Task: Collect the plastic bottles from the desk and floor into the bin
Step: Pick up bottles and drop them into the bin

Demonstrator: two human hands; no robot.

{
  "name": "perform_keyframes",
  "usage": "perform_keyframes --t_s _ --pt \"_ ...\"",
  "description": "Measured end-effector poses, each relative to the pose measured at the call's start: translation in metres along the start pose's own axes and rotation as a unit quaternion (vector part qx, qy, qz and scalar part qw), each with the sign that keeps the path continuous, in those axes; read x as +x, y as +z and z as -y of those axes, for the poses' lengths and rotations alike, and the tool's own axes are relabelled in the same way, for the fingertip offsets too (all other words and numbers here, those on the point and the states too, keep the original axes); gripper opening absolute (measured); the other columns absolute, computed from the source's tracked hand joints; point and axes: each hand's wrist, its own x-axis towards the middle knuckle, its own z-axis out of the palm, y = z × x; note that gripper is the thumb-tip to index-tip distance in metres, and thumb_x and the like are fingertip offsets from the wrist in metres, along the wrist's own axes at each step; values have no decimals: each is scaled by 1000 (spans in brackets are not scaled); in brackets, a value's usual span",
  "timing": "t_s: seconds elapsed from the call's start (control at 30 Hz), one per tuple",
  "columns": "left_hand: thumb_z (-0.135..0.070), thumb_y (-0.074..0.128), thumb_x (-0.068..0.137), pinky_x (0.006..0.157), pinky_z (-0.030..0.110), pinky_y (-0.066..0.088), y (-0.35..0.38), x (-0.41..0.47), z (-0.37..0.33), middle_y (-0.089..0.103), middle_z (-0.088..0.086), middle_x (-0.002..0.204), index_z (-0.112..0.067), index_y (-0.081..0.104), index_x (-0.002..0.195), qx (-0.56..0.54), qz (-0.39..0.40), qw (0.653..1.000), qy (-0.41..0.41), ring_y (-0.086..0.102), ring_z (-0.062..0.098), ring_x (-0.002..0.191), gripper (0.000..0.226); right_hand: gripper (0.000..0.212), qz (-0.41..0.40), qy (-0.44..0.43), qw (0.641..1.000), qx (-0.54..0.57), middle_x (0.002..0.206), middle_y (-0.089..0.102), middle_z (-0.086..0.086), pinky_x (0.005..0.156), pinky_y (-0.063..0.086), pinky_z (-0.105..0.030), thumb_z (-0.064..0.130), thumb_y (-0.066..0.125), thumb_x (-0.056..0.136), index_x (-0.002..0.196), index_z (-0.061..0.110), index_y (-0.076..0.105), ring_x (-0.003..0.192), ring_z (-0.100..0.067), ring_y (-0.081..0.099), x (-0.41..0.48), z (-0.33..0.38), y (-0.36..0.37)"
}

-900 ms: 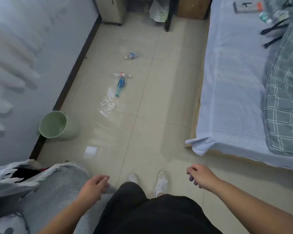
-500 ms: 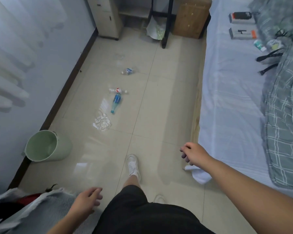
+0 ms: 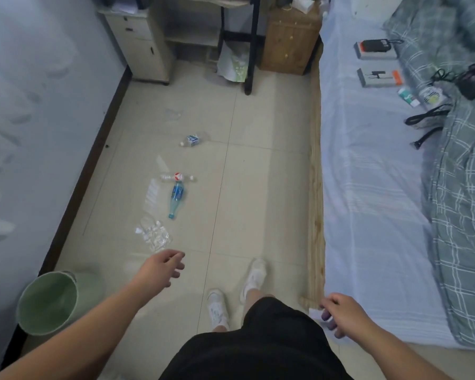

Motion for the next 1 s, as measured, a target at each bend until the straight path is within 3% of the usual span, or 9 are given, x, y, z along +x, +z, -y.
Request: perform_keyframes --t_s 0.23,0.47,0.67,0.8,1.0 --pt "-31 55 101 64 30 48 -8 77 -109 74 4 99 -22 70 108 20 -15 1000 -2 66 21 82 19 23 19 14 999 30 73 65 -14 45 38 -27 17 54 99 96 -1 67 49 -21 49 65 82 -53" --pt "-31 54 102 64 30 50 -12 105 -165 73 4 99 -22 69 109 39 -29 998 -27 68 23 86 19 22 39 -55 998 -7 76 65 -13 45 38 -27 19 54 99 98 1 66 54 -20 51 123 244 -120" --pt "-21 57 102 55 25 41 -31 143 -177 73 11 94 -17 71 106 25 -27 996 -86 63 21 72 16 19 27 -124 992 7 73 62 -12 45 36 -25 18 55 98 94 2 65 50 -19 47 154 405 -160" --pt "-26 58 102 59 27 45 -55 196 -205 76 7 93 -20 72 106 8 -29 993 -112 67 24 76 16 20 14 -151 988 -12 75 63 -11 46 38 -26 19 54 98 98 2 65 55 -20 50 175 492 -174" --pt "-26 54 103 63 29 48 -111 290 -302 74 7 98 -20 69 109 39 -4 996 -78 68 25 81 17 20 -7 -128 992 -5 78 66 -11 49 42 -28 20 54 98 97 5 67 58 -21 54 204 577 -188"
